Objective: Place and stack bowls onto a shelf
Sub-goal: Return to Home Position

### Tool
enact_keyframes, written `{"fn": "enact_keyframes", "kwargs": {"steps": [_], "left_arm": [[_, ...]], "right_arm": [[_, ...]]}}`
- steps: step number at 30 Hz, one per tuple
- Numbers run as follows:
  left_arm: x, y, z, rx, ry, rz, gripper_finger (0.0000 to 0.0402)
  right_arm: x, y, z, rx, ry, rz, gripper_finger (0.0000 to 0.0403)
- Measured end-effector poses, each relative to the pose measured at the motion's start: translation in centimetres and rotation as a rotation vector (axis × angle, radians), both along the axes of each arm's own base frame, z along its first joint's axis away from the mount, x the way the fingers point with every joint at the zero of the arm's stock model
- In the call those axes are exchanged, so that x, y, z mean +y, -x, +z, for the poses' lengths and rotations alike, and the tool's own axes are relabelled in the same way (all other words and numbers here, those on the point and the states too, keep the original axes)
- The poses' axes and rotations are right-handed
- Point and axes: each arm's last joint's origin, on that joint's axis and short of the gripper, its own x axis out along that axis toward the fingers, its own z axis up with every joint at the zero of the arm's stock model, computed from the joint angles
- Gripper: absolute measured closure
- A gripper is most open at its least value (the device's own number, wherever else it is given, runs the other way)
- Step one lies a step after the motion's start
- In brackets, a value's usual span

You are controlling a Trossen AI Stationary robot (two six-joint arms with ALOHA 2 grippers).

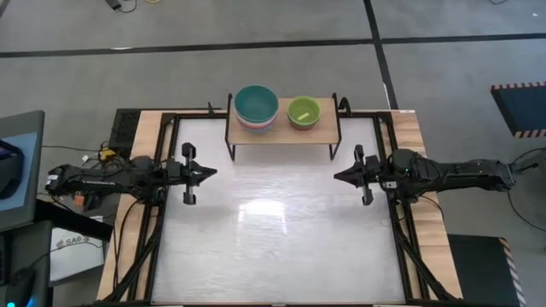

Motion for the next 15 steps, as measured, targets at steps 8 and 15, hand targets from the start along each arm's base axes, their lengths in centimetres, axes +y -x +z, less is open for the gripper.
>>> {"fn": "enact_keyframes", "kwargs": {"steps": [8, 15], "left_arm": [[0.0, 2.8, -0.5, -0.002, 0.04, 0.004, 0.0402], [0.1, 3.0, -2.2, 0.081, 0.156, 0.019, 0.0402]], "right_arm": [[-0.8, 1.8, 0.8, -0.075, 0.056, -0.03, 0.0383], [-0.8, 1.5, -0.9, -0.082, 0.062, 0.008, 0.0383]]}}
